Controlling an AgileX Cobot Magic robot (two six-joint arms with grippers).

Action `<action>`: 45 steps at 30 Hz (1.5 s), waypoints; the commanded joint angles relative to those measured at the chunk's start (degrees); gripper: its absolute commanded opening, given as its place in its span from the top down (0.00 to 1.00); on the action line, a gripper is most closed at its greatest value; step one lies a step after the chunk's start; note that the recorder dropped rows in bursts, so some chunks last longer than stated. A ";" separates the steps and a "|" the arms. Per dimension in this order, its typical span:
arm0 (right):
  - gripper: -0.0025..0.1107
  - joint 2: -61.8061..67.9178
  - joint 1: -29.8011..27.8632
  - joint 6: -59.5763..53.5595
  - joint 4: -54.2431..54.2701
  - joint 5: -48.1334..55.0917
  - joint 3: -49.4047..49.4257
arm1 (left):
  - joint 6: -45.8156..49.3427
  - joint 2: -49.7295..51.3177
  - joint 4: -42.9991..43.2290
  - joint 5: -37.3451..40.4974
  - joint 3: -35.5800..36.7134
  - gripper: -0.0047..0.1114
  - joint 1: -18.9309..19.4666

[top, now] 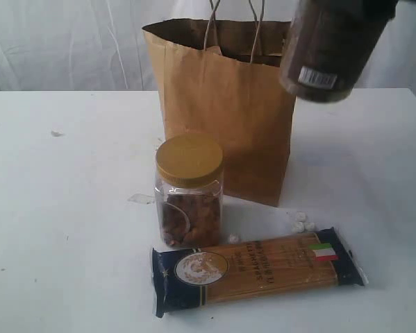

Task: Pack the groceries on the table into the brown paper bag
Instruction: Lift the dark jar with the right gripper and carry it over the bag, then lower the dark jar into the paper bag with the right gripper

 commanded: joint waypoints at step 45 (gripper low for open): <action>0.98 37.61 -20.00 58.09 -38.70 -63.26 -7.41 | -0.42 -1.18 0.35 -0.23 0.23 0.96 -2.66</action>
